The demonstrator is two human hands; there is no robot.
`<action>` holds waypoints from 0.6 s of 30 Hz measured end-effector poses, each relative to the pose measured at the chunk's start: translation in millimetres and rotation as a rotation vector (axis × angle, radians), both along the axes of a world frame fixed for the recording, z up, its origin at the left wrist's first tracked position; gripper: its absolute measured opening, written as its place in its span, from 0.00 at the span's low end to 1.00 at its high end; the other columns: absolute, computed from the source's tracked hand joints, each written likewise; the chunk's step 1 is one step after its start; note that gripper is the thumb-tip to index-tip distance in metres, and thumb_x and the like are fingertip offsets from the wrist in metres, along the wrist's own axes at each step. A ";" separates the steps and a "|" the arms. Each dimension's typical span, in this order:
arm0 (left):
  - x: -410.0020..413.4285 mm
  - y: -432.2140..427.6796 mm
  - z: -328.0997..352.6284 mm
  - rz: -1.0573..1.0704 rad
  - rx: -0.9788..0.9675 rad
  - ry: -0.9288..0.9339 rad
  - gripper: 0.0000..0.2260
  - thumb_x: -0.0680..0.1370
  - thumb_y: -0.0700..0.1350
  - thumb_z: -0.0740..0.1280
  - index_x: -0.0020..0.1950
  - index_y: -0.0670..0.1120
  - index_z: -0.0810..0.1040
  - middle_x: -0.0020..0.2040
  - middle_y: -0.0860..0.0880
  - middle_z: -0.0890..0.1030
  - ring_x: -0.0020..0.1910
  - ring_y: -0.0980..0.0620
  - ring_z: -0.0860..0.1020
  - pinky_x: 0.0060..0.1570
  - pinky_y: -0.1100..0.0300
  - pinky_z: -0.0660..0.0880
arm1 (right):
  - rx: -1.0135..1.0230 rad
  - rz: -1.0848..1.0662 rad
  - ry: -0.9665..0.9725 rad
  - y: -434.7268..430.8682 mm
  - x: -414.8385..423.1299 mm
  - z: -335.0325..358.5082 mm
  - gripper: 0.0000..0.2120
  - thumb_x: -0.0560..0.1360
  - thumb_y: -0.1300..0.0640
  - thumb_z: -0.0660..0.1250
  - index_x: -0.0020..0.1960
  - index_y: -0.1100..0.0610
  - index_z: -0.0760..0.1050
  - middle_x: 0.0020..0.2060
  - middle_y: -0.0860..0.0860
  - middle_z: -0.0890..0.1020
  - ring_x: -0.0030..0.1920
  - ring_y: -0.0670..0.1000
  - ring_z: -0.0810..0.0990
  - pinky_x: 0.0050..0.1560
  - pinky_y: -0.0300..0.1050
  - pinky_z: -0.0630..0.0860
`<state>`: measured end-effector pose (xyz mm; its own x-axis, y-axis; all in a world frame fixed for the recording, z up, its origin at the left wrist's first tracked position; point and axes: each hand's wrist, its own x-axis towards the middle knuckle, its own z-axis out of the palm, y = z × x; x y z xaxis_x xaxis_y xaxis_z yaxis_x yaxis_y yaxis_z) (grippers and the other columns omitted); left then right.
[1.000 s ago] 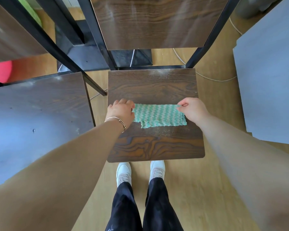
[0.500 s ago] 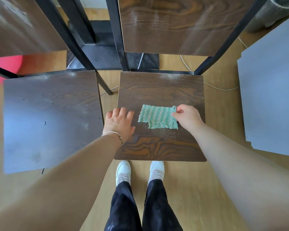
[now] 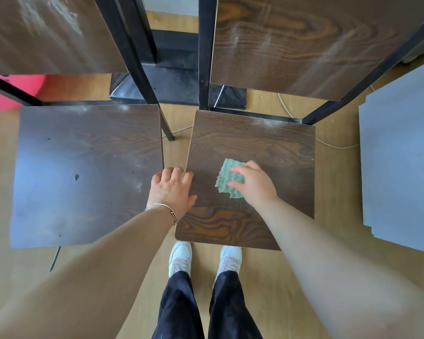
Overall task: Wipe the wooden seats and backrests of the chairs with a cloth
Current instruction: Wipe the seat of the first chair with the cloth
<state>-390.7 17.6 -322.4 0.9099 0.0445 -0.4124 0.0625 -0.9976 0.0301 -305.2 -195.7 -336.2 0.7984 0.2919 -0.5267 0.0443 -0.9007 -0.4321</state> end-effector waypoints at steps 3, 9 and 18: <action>-1.3 3.9 -0.3 0.000 0.001 -0.001 0.27 0.76 0.62 0.61 0.71 0.53 0.62 0.69 0.49 0.67 0.66 0.45 0.65 0.66 0.48 0.63 | -0.089 0.177 -0.046 -3.8 -2.4 -8.3 0.20 0.75 0.47 0.70 0.66 0.43 0.73 0.59 0.46 0.70 0.60 0.50 0.69 0.53 0.51 0.76; -0.1 19.5 -2.6 0.006 0.021 -0.003 0.27 0.76 0.63 0.60 0.71 0.53 0.63 0.69 0.49 0.67 0.66 0.44 0.66 0.65 0.48 0.63 | -0.009 0.095 -0.237 1.9 -10.0 -28.2 0.13 0.75 0.53 0.71 0.59 0.48 0.80 0.52 0.47 0.76 0.53 0.52 0.73 0.45 0.47 0.76; 9.0 44.2 -8.4 0.072 0.041 -0.007 0.26 0.77 0.61 0.59 0.72 0.53 0.61 0.68 0.49 0.67 0.65 0.44 0.66 0.65 0.48 0.64 | 0.153 -0.162 -0.210 76.6 54.1 -15.2 0.10 0.78 0.53 0.68 0.57 0.54 0.81 0.49 0.46 0.74 0.48 0.47 0.76 0.48 0.41 0.77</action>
<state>-381.7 61.8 -330.8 0.9065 0.1267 -0.4028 0.1343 -0.9909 -0.0096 -251.1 -119.1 -351.3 0.9278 0.2155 -0.3046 0.0086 -0.8284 -0.5601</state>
